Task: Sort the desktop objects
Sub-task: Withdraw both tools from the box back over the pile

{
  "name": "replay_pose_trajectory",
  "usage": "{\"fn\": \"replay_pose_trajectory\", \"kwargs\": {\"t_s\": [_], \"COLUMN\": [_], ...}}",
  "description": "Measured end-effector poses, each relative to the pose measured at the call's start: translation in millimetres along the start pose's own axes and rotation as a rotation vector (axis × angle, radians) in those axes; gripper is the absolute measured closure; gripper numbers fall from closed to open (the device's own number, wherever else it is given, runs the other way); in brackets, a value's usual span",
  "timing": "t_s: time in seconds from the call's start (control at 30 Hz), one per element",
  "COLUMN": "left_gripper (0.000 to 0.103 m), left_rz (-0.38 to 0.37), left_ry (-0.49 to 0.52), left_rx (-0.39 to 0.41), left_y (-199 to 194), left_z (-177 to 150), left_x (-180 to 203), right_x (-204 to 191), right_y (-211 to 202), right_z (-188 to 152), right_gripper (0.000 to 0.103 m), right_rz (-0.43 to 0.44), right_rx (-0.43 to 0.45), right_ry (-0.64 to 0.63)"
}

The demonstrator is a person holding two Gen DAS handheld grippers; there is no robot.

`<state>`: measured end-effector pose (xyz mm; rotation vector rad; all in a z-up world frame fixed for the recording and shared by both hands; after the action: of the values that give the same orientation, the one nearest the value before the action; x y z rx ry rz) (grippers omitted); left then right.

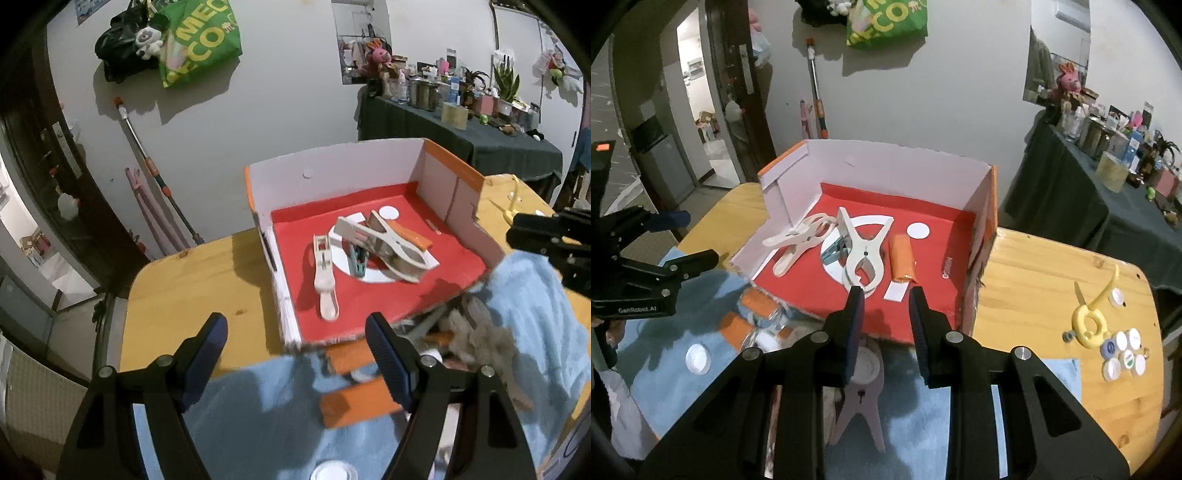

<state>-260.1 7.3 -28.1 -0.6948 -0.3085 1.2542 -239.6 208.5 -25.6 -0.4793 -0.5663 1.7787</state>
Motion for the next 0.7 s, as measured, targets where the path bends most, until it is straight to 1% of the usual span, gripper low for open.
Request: {"fn": "replay_pose_trajectory", "kwargs": {"t_s": [0.1, 0.27, 0.37, 0.53, 0.7], "left_gripper": [0.024, 0.023, 0.023, 0.023, 0.023], "left_rz": [-0.015, -0.035, -0.033, -0.053, -0.089], "left_ry": [0.008, 0.012, 0.022, 0.037, 0.050], "left_rx": [0.006, -0.002, -0.007, -0.027, -0.014], "left_y": [-12.3, -26.3, -31.9, -38.2, -44.7], "left_z": [-13.7, -41.4, -57.8, -84.7, -106.5], "left_x": [-0.3, 0.4, 2.6, 8.1, 13.7], "right_x": [-2.7, -10.9, -17.7, -27.8, -30.2], "right_y": [-18.1, -38.0, -48.3, -56.7, -58.4], "right_z": [-11.1, -35.2, -52.2, -78.3, -106.0], "right_gripper": [0.079, 0.079, 0.079, 0.079, 0.079], "right_rz": [0.021, 0.037, 0.050, 0.068, 0.098], "right_rx": [0.016, 0.006, 0.002, -0.017, -0.047], "right_ry": [-0.004, -0.035, -0.050, -0.084, -0.057]}}
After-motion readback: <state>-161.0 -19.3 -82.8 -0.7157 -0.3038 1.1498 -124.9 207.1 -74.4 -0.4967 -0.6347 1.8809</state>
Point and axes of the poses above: each gripper's, at about its wrist camera, not at the fingertips, and y roughly the way its jaws point, x to its right, z to its top, the point moved 6 cm from there along y, roughly the way its jaws point, and after that the axes turned 9 degrees about x, right-handed, at the moved point
